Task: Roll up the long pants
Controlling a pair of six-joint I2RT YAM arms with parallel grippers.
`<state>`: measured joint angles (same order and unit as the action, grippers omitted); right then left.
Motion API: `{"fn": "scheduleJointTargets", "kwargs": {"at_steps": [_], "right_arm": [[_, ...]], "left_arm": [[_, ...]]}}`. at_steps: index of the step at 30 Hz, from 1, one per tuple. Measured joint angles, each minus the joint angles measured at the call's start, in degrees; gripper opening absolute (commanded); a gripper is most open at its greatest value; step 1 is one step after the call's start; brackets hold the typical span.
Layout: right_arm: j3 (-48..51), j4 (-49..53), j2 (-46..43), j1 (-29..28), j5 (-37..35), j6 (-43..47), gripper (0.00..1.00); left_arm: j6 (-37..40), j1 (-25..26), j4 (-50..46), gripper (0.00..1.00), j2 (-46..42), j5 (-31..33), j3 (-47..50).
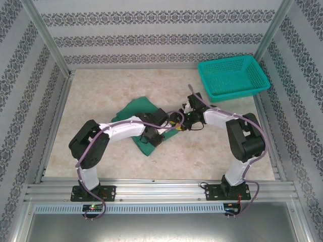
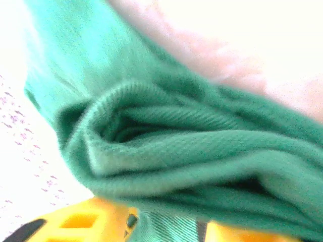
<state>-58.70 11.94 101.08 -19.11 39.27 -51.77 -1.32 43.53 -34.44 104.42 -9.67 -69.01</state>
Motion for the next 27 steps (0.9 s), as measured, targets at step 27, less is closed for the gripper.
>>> {"fn": "scheduleJointTargets", "kwargs": {"at_steps": [27], "right_arm": [[-9.27, 16.79, -5.77, -4.15, 0.52, 8.98, 0.67]], "left_arm": [[-46.60, -20.33, 41.57, 0.01, -29.33, -46.71, 32.20]]}}
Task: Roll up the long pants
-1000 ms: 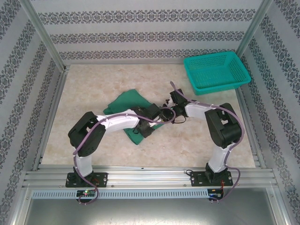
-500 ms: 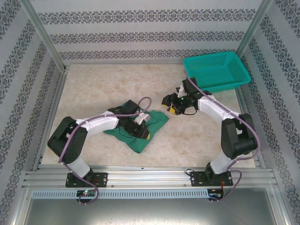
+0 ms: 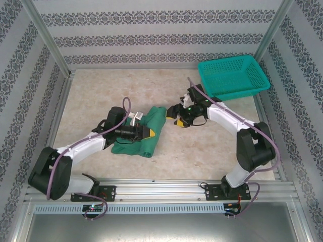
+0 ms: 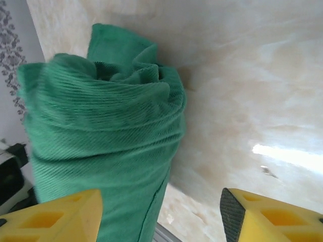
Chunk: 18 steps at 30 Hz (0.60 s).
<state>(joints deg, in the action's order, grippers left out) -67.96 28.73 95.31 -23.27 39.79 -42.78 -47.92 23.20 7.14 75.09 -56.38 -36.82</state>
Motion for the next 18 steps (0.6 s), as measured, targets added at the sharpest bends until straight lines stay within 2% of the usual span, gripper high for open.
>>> {"fn": "scheduleJointTargets", "kwargs": {"at_steps": [1, 2, 6, 7, 8, 12, 18], "right_arm": [[-0.90, 0.00, 0.85, -0.92, 0.24, 0.20, 0.67], [-1.81, -0.07, 1.75, -1.92, 0.61, 0.31, 0.73], [-2.82, -1.03, 4.07, -4.66, 2.05, 0.66, 0.76], [-2.82, -1.07, 4.50, -5.22, 2.19, 0.66, 0.85], [-2.82, -1.07, 4.90, -5.81, 2.36, 0.96, 0.86], [-2.93, -1.14, 6.29, -8.20, 3.06, 0.87, 0.87], [-4.76, 0.61, 9.51, -11.76, 2.97, 1.92, 0.85]], "left_arm": [[0.04, -0.15, -0.59, 0.01, -1.20, 0.07, 0.13], [0.07, -0.46, -0.72, 0.01, -2.19, 0.04, 0.50], [-2.08, -3.19, 0.04, 0.03, -3.58, 0.37, 5.84], [-3.08, -4.09, 0.46, 0.03, -3.43, 0.79, 7.80], [-4.39, -5.20, 0.85, 0.03, -3.15, 1.36, 10.38], [-7.93, -8.39, 1.11, 0.03, -1.68, 3.67, 17.38], [-6.01, -9.35, -2.95, 0.02, 0.22, 5.33, 14.47]]}}
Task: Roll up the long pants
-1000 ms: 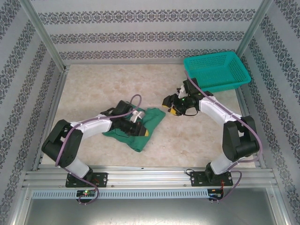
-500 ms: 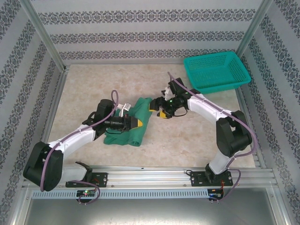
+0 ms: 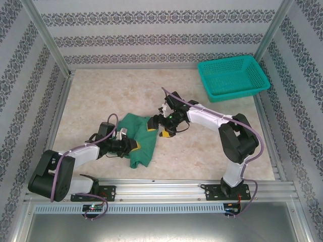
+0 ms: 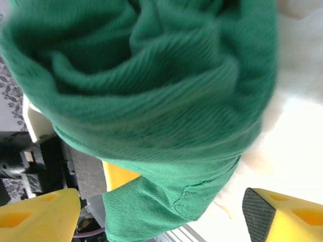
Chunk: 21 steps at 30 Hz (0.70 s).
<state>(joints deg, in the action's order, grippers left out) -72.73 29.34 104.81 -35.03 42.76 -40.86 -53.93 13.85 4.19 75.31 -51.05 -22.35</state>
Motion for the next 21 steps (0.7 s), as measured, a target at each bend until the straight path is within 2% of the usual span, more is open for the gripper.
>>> {"fn": "scheduleJointTargets", "kwargs": {"at_steps": [7, 12, 14, 16, 21], "right_arm": [[-9.44, 6.49, 2.93, -2.80, -3.26, 5.29, 0.87], [-15.63, 12.11, 9.79, -3.10, -11.26, 10.91, 0.88], [-15.96, 13.97, 11.74, -3.10, -15.78, 12.46, 0.94], [-15.30, 15.02, 12.02, -3.08, -19.56, 13.44, 0.94], [-15.80, 15.58, 11.58, -2.84, -21.94, 14.32, 0.94]], "left_arm": [[8.35, -0.13, -9.27, 0.03, 2.05, 2.95, -6.91], [11.15, -0.48, -10.62, 0.03, 4.63, 1.79, -8.24], [11.93, -0.48, -11.10, 0.02, 5.22, 1.64, -8.68], [13.31, -0.48, -12.79, 0.02, 5.22, 2.01, -9.60], [17.70, -0.48, -19.61, 0.02, 4.46, 4.17, -13.14]]}}
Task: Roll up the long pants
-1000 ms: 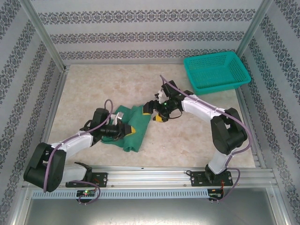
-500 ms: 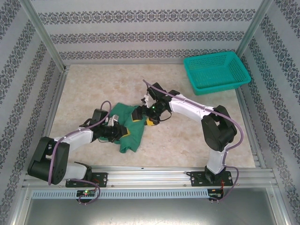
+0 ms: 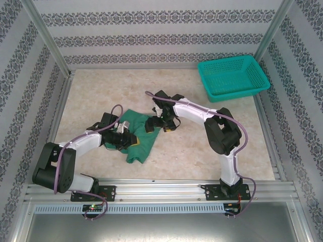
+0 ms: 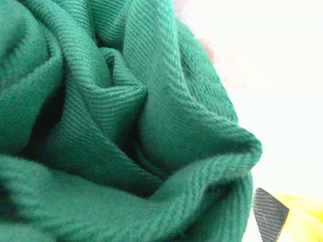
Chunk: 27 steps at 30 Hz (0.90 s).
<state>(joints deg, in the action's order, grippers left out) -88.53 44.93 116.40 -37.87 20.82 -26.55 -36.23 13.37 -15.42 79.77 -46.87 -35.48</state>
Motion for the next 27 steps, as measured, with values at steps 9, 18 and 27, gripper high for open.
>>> {"fn": "scheduleJointTargets", "kwargs": {"at_steps": [9, 18, 27], "right_arm": [[-9.42, 5.49, 0.00, 1.99, -0.63, 0.44, 0.94], [-11.61, 8.33, 0.02, 3.69, 4.46, 0.61, 0.94], [-7.37, 10.08, 0.02, 2.56, 5.90, 1.38, 0.95]], "left_arm": [[10.14, 5.46, -15.58, 0.03, -2.99, 11.82, -10.60], [16.52, 23.17, -20.37, 0.00, 5.27, 22.82, -19.28], [19.19, 28.61, -22.97, 0.00, 6.45, 26.62, -19.67]]}}
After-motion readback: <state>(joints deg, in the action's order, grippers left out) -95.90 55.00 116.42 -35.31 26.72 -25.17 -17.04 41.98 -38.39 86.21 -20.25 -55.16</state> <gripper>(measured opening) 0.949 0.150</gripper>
